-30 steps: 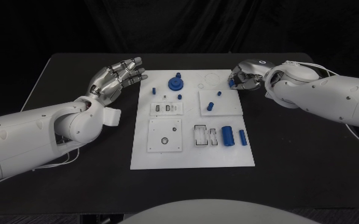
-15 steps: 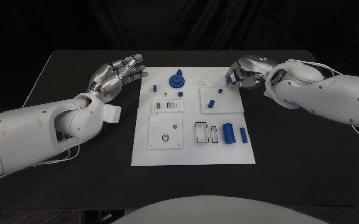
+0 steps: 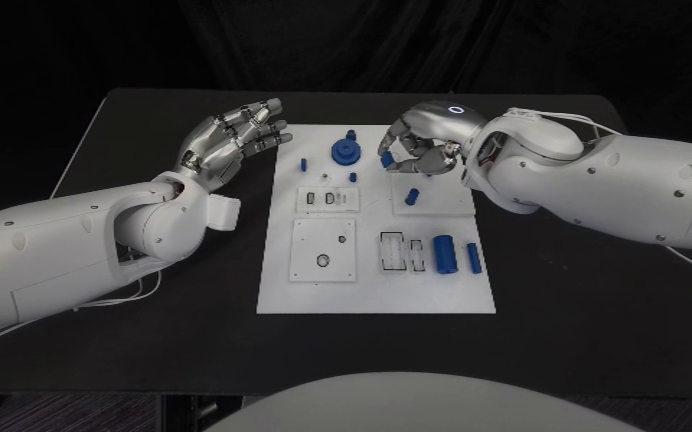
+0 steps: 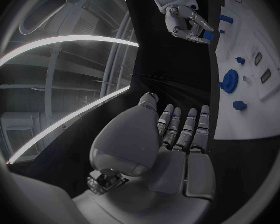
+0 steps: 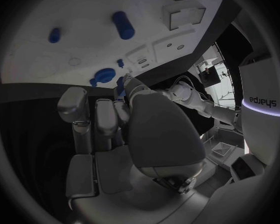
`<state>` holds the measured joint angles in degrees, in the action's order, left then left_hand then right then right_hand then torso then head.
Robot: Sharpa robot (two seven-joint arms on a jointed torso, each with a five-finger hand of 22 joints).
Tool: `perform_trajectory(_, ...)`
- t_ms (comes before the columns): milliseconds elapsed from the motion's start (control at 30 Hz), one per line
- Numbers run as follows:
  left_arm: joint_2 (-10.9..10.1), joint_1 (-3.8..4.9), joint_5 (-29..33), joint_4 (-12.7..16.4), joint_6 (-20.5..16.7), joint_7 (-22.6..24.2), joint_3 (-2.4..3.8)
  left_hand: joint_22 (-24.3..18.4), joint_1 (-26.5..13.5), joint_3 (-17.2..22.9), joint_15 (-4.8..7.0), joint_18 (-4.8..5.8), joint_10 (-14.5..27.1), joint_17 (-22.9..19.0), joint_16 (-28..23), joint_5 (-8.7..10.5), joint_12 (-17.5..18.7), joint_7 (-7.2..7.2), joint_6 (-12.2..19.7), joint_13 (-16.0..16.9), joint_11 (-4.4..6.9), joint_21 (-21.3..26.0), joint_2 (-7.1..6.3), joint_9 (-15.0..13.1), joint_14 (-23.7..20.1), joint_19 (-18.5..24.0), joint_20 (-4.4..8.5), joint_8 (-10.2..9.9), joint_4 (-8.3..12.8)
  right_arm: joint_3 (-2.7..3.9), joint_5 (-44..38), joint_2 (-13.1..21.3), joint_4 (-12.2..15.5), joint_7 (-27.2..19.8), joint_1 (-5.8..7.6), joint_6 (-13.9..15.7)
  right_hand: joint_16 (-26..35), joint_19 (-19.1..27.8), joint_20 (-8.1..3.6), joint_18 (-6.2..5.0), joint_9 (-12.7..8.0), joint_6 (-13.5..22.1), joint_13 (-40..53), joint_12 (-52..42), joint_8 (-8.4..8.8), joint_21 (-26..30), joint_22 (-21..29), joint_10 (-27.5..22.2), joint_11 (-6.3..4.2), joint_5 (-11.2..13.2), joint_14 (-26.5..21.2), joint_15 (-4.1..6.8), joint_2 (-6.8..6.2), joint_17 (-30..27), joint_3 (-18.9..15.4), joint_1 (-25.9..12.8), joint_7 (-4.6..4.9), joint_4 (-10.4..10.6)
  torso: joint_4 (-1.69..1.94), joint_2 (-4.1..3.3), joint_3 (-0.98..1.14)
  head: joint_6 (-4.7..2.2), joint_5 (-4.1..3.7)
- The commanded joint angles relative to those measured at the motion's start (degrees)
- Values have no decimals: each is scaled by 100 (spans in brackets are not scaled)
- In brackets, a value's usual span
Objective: Assemble the parts on the task board
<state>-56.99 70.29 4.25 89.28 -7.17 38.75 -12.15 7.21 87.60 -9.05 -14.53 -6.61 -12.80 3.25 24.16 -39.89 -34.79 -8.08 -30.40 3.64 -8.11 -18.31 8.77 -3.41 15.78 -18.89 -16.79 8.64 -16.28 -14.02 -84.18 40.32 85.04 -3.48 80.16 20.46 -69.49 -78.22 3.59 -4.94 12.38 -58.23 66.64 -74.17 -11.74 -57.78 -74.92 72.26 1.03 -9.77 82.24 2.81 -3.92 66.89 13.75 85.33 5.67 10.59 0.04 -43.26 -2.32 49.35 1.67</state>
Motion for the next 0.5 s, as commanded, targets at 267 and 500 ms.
perform_trajectory(267, 62, -7, -2, -14, 44, 62, 4, 4, 43, 23, -1, 95, -17, 12, 49, -27, -21, -22, -8, 8, -33, -25, -25, -3, 41, -54, 13, 31, -8, 0, -471, -541, -121, 21, -332, -378, -22, -26, 5, -119, 271, -30, 0, -33, -141, 36, -513, 40, 11, -9, 25, -20, -6, 5, -49, -65, -13, 5, 22, -9, 20, -31, -35)
perform_trajectory(500, 104, -7, -2, -38, 82, 54, 4, 3, 43, 24, -1, 95, -15, 12, 47, -27, -16, -25, -16, 7, -30, -23, -28, -4, 40, -51, 13, 35, -8, 1, -489, -781, -314, 83, -491, -441, 17, 5, 6, -137, 285, -22, -42, -4, -147, 133, -487, 4, 13, -11, 9, -23, -21, -35, -71, -96, -12, 12, 17, 0, 9, -10, -13)
